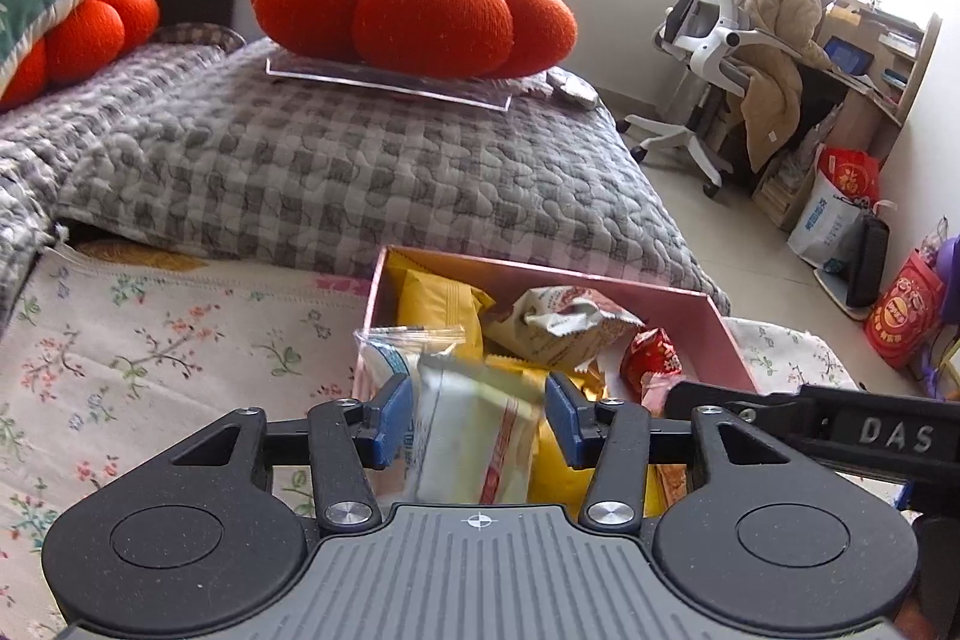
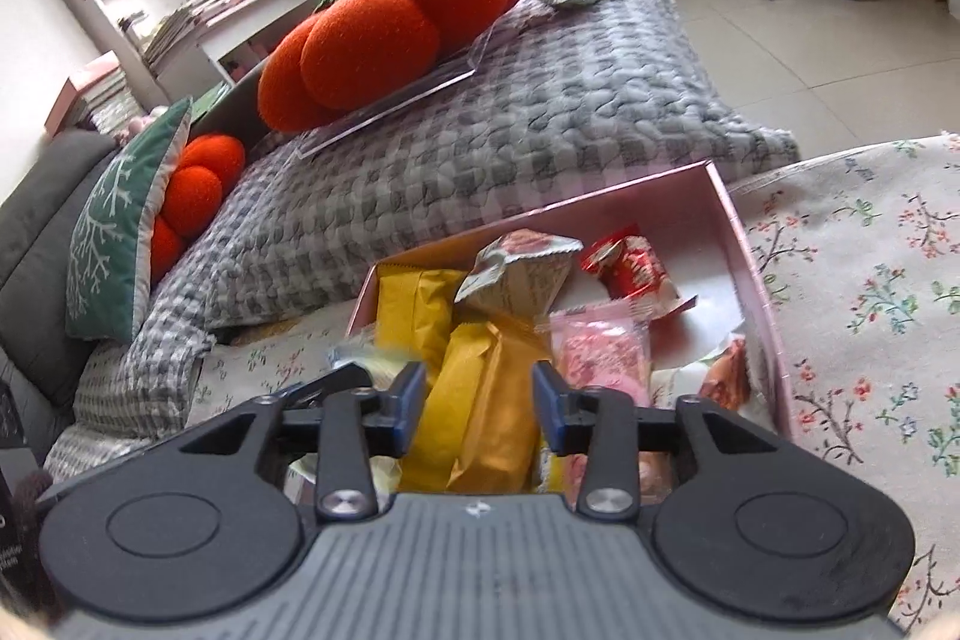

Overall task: Organize snacks
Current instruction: 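Carry both packets into the box and open both tools, then move both open tools back over the remaining snacks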

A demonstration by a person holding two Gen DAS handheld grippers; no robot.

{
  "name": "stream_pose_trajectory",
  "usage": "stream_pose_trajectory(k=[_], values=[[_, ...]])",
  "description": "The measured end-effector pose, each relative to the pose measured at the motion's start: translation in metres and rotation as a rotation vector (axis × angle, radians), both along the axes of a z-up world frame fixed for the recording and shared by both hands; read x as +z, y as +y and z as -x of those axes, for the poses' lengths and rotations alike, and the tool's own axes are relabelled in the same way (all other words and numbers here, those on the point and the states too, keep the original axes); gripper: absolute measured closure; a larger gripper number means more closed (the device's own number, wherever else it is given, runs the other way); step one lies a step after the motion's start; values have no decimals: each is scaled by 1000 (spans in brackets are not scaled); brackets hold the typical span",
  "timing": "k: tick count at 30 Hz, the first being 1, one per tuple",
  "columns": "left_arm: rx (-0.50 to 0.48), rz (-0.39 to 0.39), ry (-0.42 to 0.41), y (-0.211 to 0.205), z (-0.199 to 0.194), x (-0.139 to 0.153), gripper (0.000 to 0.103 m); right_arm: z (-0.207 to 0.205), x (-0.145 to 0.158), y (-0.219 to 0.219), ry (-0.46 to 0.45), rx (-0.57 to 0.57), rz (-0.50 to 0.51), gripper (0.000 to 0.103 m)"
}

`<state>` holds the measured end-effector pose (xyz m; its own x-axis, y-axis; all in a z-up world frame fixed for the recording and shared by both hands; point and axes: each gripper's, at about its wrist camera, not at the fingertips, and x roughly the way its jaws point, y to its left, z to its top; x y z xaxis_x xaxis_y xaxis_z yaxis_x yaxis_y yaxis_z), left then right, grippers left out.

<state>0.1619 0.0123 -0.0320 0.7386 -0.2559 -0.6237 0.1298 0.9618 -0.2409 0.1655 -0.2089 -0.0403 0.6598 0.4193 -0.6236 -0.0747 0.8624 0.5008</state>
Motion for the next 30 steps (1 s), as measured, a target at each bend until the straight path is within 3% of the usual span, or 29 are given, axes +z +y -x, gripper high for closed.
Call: stream_pose_trajectory(k=[7,10,14,20,26,30], values=[[64,11,-19,13,14,22,50,12,22,-17,-22,-36,-36,59],[70,-20,-8,14,25,26,50,19,32,-24,-12,-48,-23,57],[45,-65,43,7,46,29,49,34,40,-33,-3,-31,18,48],[-21,-136,133,-12,86,19,37,69,40,-46,44,-3,86,42],[-60,-82,232,-29,114,-1,26,97,34,-69,74,-27,116,39],[-72,-46,298,-34,121,-15,25,115,25,-77,114,-21,107,39]])
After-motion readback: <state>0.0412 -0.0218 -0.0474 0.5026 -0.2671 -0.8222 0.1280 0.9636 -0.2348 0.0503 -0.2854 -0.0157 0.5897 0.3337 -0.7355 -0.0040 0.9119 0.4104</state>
